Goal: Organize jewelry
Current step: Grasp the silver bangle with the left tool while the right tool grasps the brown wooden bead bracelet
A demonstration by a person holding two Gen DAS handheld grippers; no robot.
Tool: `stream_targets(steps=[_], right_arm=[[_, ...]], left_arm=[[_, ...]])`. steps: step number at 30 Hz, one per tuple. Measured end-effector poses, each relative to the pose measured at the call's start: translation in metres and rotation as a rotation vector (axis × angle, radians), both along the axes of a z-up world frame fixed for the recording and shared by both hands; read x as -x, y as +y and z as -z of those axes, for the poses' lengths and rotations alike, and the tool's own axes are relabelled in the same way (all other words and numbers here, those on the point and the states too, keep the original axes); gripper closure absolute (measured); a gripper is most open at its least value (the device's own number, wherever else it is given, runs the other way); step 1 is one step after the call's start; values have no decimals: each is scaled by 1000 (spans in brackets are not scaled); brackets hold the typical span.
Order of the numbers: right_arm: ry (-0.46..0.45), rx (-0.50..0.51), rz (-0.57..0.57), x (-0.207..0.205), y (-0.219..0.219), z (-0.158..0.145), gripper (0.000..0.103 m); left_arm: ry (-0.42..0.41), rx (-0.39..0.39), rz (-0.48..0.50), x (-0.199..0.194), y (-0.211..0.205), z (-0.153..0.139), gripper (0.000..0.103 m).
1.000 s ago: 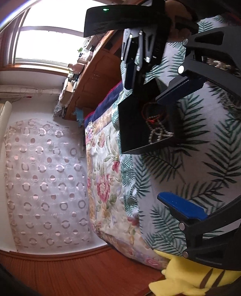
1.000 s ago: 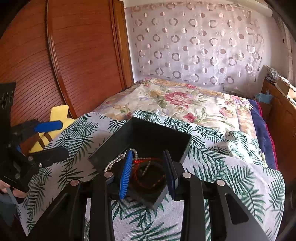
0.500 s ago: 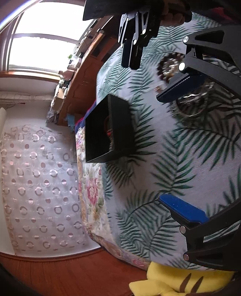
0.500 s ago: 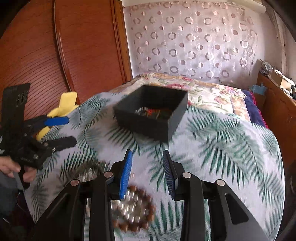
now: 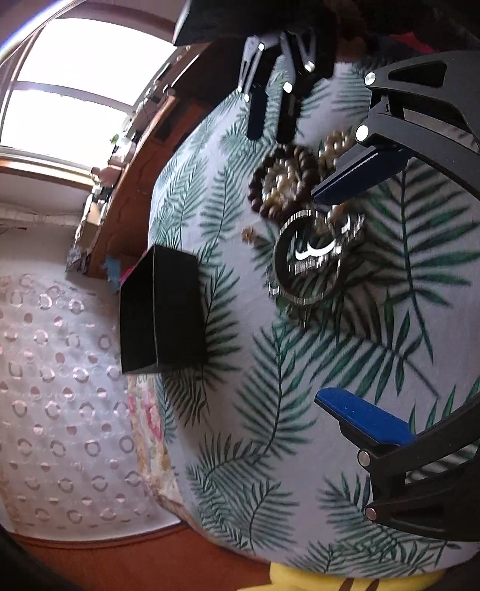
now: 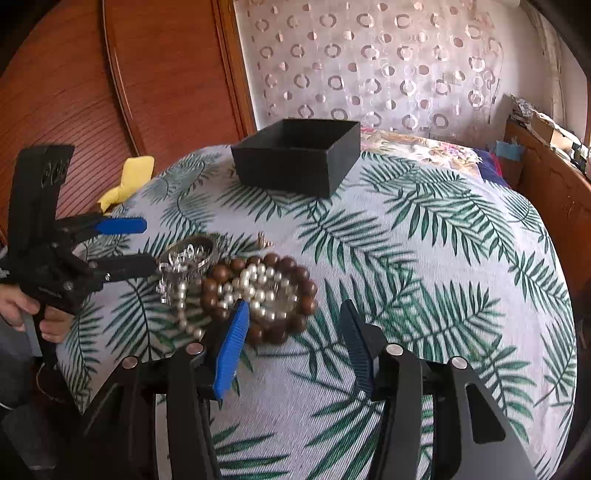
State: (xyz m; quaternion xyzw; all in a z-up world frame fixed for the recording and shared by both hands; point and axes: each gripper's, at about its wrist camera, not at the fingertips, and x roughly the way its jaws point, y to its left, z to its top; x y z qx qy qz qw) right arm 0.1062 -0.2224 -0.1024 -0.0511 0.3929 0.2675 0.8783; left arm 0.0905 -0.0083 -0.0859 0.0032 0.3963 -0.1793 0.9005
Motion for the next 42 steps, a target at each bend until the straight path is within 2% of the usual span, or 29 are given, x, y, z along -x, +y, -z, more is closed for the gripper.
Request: stream_targets(steps=[2,4,7,16,18,24,27,36,37,42], right_arm=[[-5,2,2,3,0,-1,47],[-9,20,3,6,1,0,46],[-5,37,-7,11,3,5,46],[-26,43,-10,16,4,5,46],[-24,40,-8,15,4,5,46],[-4,31,-23,10,7,4,45],[-7,21,-34,5,11,-1,33],[-9,55,-93,-7,34,-6,33],[-13,52,-117,-4,38,-8,35],[-12,85,-182,2,57,-7,61]], left_arm=[[-1,-11,13,0,-7,0,9],[6,-15,22,-2,-12,0,23],[25,-28,34,-6,-21,3,33],[39,-76,39,-12,-35,11,35],[36,-79,40,-12,-35,12,44],[17,-48,37,-2,-28,9,45],[2,-37,30,3,-24,5,45],[-33,-13,1,12,-13,-6,45],[-35,-10,-3,13,-11,-7,45],[-40,-3,-15,15,-4,-9,45]])
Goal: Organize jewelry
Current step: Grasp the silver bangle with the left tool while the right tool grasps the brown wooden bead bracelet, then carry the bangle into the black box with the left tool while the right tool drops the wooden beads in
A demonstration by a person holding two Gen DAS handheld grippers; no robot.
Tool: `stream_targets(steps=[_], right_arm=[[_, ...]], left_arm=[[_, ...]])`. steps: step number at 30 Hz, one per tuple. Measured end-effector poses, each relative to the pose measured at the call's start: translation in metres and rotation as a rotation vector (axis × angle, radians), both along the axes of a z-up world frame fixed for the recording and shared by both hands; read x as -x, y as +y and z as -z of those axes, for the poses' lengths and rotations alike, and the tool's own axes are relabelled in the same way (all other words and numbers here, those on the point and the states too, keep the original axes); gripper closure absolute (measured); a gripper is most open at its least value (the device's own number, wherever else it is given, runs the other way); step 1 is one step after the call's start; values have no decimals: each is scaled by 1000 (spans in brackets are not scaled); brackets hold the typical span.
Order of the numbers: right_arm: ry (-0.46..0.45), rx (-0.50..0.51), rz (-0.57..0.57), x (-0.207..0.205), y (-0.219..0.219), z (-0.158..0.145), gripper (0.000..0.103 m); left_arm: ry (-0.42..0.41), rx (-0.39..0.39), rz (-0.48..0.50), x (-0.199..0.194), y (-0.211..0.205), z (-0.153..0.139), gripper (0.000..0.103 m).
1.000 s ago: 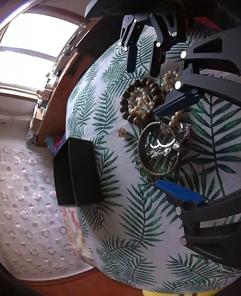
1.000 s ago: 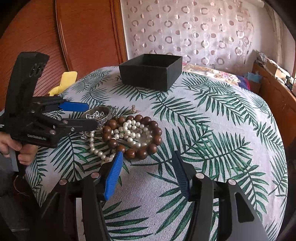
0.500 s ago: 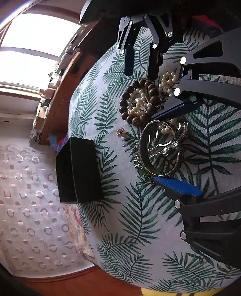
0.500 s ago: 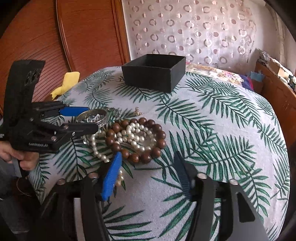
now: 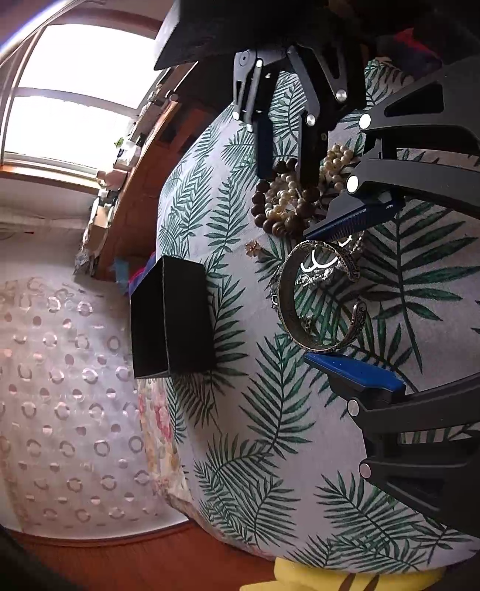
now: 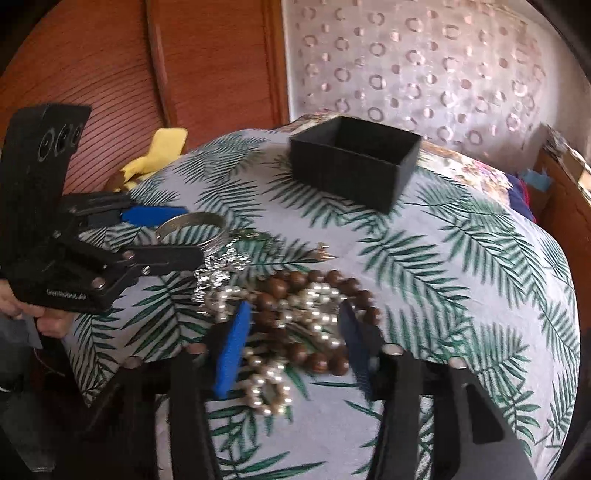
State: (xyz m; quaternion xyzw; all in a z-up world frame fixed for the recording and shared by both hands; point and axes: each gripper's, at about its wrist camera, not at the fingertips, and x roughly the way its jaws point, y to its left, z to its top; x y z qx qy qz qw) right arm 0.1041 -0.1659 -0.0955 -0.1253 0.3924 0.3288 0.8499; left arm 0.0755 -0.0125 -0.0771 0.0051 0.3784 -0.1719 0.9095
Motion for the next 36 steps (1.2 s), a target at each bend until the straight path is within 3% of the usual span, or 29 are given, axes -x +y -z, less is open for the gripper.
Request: stream_targets(steps=[2,8,12,24,36], right_arm=[[-7,28,-16,3,7,3,66],[-48,124,-28,5,18,11,67],[-52,129,-34,4,16,9,88],[-139,-1,18,-11,-12,-43,88],[-187,-52,51,-38,-19,-75,88]], left_arm=[[-3,3,-6,1,3,0,45],[-6,6,-16,1,8,-1,45],[-10,7,-22,1,10,-2,45],[-59,-3,-22,-12,5,-21,45],[-97,-27,-18,-35,-2,-36,45]])
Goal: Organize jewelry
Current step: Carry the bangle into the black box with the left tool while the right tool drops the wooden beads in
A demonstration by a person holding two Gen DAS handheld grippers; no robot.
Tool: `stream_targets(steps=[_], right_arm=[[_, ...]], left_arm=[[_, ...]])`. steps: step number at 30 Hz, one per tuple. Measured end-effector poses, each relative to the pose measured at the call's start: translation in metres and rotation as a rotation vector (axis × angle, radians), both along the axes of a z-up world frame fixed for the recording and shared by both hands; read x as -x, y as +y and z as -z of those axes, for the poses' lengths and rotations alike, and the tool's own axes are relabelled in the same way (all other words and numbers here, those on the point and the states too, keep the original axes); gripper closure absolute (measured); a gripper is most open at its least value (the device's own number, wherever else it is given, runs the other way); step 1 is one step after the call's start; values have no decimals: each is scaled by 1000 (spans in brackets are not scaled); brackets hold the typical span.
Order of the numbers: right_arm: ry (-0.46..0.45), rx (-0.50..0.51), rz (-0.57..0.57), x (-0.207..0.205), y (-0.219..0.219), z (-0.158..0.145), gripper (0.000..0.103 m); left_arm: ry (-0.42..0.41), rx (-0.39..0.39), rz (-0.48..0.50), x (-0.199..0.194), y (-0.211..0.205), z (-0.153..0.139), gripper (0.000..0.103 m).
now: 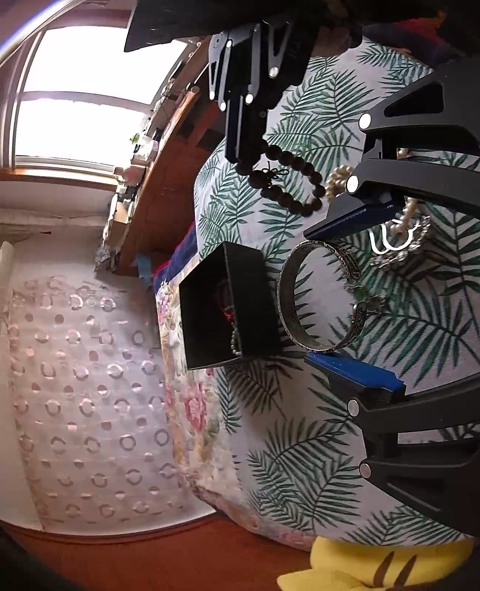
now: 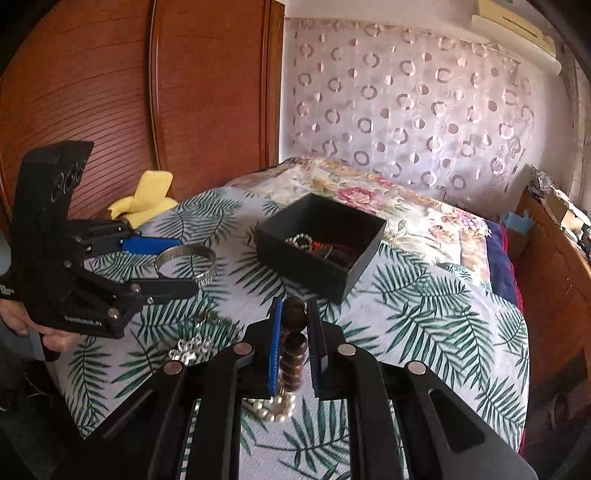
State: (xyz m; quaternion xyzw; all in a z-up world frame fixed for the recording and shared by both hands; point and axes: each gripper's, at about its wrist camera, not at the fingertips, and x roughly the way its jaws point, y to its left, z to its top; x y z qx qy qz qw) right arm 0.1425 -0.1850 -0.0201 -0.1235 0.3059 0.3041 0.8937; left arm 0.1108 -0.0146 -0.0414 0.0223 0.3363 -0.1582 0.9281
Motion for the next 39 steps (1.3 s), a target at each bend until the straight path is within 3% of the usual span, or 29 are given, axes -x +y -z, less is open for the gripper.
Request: stream_targets(steps=[12,18,30,39], right_arm=[[-78,-40,21,-43,19,-35,88],[-74,-73,12,-78,23,-45,88],[12,-101,-34,-136,36,-8,88],[86,-100,-32,-153,34,23,88]], left_arm=[[-36,-1,-7,-34,-3,-15,45],[-43,-4,-5,-53,-5,-19,45],[-5,-11,-23,-96,-2,-9,45],[19,-17,-26,-126,-1,-2,45]])
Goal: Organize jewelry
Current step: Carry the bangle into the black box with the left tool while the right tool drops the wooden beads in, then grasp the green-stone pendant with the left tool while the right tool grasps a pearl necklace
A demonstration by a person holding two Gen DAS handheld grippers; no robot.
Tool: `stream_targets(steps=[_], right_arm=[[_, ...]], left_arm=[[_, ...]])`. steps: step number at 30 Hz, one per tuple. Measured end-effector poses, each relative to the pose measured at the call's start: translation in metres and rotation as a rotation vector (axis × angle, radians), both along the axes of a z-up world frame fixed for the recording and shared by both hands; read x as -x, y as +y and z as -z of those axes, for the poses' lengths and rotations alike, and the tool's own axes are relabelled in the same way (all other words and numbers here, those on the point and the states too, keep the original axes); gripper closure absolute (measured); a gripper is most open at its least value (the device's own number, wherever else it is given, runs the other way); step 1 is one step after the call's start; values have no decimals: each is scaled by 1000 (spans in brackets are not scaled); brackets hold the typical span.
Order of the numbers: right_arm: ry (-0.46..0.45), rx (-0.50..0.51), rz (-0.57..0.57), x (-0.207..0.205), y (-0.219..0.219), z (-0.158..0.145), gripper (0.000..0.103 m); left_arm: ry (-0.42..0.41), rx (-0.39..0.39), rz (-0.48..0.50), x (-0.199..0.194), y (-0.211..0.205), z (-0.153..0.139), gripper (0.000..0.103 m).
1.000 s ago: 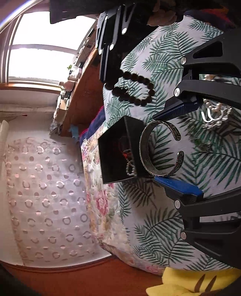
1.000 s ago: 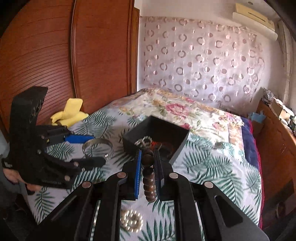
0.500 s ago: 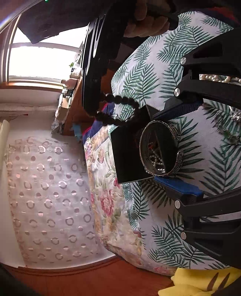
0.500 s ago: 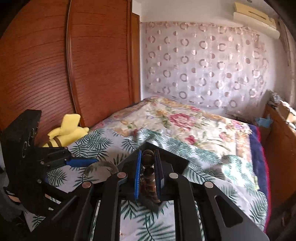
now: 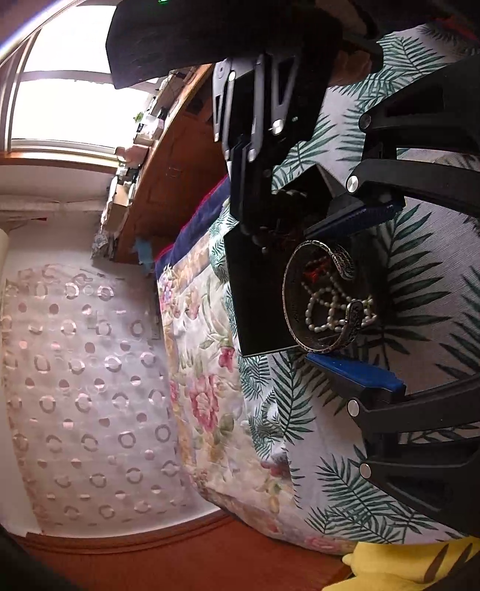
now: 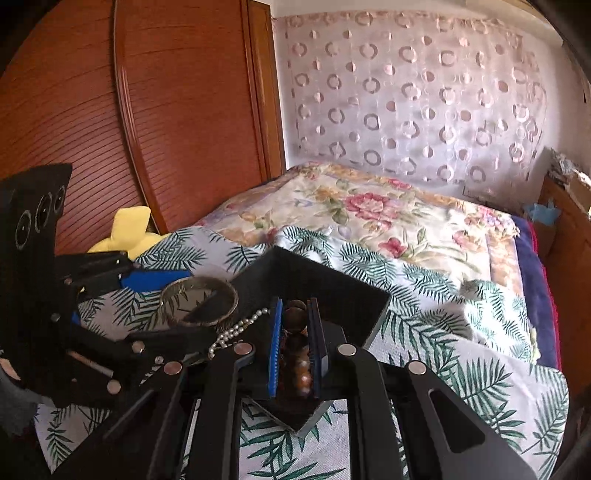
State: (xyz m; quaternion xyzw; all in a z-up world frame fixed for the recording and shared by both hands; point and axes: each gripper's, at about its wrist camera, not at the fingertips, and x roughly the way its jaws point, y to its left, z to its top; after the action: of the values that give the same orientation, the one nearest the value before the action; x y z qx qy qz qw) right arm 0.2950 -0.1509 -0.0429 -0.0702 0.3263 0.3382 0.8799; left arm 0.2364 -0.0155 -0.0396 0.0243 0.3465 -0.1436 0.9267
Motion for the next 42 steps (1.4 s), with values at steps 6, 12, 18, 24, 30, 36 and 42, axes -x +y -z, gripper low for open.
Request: stream_targets(steps=[6,12,18,24,30,36,42], right_arm=[[20,-16,8,-6,-9,4,84],[21,-29,21,-5,-19,4,73],[11,-6,24,1,-21,2,73],[-1,3,30,17,-24,-5,73],[-5,10,40,49,-32,-7,73],[13,32,45,83,-37,4,73],[50,43,60,116,-43,23,73]], left_arm=[[10,-1,4,-17,-4,4,45],[26,-15,5,-32,-8,10,45],[24,-11,-1,-35,-8,9,44],[3,-15,-10,-27,-5,2,35],[-10,-12,-22,4,6,-2,32],[1,-11,-26,40,16,3,31],[40,-10,-25,77,26,21,31]])
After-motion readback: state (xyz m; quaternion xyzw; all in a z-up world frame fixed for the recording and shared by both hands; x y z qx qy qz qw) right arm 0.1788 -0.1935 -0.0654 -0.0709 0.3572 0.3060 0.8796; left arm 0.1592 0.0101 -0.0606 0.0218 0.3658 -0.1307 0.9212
